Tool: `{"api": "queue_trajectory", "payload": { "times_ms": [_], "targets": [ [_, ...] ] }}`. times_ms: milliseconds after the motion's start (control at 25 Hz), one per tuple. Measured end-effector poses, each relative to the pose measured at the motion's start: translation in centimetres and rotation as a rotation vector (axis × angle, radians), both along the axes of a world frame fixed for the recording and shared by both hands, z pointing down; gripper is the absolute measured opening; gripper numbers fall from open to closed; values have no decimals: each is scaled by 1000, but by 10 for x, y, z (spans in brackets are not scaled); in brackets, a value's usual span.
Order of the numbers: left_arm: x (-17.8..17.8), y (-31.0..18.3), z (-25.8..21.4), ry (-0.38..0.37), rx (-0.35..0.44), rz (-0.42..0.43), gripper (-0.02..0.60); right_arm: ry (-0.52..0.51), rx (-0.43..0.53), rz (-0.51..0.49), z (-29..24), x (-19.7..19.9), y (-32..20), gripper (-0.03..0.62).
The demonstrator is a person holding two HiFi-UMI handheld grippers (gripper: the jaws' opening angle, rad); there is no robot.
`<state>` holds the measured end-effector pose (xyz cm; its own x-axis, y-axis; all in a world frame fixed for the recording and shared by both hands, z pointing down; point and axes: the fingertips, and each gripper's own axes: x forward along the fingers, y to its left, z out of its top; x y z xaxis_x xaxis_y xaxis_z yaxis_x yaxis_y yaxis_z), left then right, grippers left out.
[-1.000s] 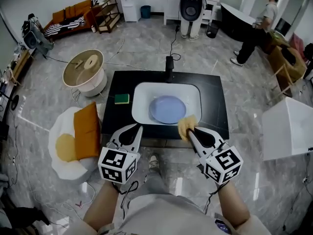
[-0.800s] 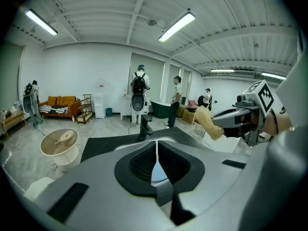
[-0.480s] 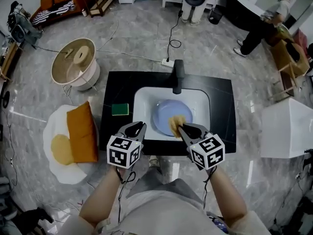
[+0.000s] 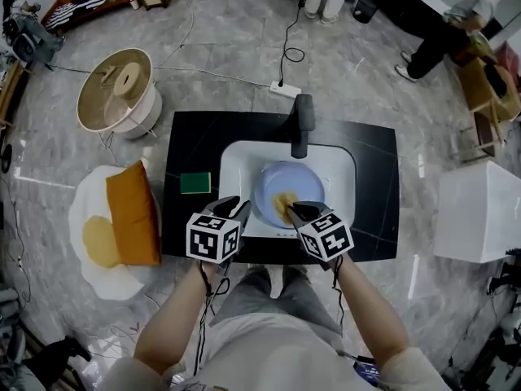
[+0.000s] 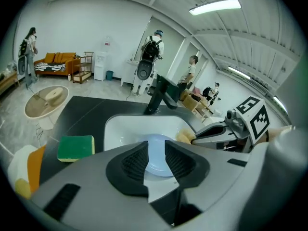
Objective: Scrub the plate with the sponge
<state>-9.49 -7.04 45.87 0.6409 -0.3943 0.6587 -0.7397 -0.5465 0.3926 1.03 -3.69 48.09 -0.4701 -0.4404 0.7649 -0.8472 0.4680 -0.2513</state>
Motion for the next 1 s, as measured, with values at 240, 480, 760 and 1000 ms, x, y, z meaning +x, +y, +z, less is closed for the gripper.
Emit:
{"api": "queue_trajectory", "payload": {
  "times_ms": [240,480,760,1000],
  "targets": [
    [7,-8,40,-38,-96,-20,117,39,-79,-95,42,6,-9,45],
    [17,-14,78,-86,-182,-56,117,52,-133,-201,72,12,-19,46],
    [25,-18,123,-120,-291,-127,117,83,-173,-330,109,14,-29,46],
    [30,-24,156,-146,-353,-174,129,103,-206,-402,138,15,-36,46]
  ]
}}
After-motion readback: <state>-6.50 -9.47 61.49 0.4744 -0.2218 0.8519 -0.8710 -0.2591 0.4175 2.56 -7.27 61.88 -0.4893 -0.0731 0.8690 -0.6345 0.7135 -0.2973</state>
